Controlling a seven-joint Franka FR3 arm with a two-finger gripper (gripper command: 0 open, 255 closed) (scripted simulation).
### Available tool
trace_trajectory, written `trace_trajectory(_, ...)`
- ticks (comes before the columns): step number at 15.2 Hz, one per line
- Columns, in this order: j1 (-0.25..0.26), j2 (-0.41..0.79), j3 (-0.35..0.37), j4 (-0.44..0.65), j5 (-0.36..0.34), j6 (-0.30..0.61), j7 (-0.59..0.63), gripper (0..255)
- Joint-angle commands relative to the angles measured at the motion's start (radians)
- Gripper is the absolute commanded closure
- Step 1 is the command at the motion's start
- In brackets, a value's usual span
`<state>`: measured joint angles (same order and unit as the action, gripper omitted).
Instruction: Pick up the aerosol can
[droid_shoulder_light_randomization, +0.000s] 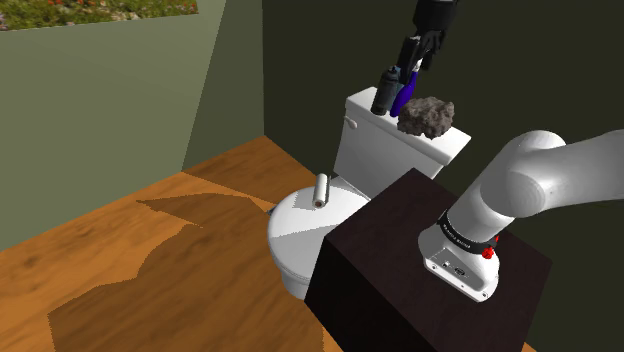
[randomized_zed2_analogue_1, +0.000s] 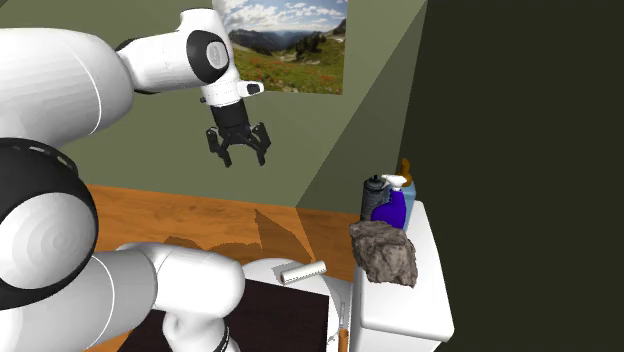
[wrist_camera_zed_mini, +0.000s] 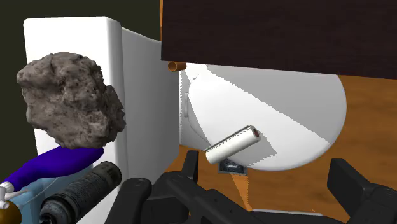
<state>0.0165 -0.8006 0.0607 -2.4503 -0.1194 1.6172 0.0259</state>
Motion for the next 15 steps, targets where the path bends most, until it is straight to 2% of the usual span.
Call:
trace_trajectory(1,0.0,0.0,0.0,0.0,0.0,0.0,0.0,0)
trace_trajectory(8,-0.114,0.179,0.027,-0.027,-0.057,0.267,0.224,0)
trace_trajectory(15,-0.238,0.386,0.045,0.014,-0.151,0.484,0.466,0)
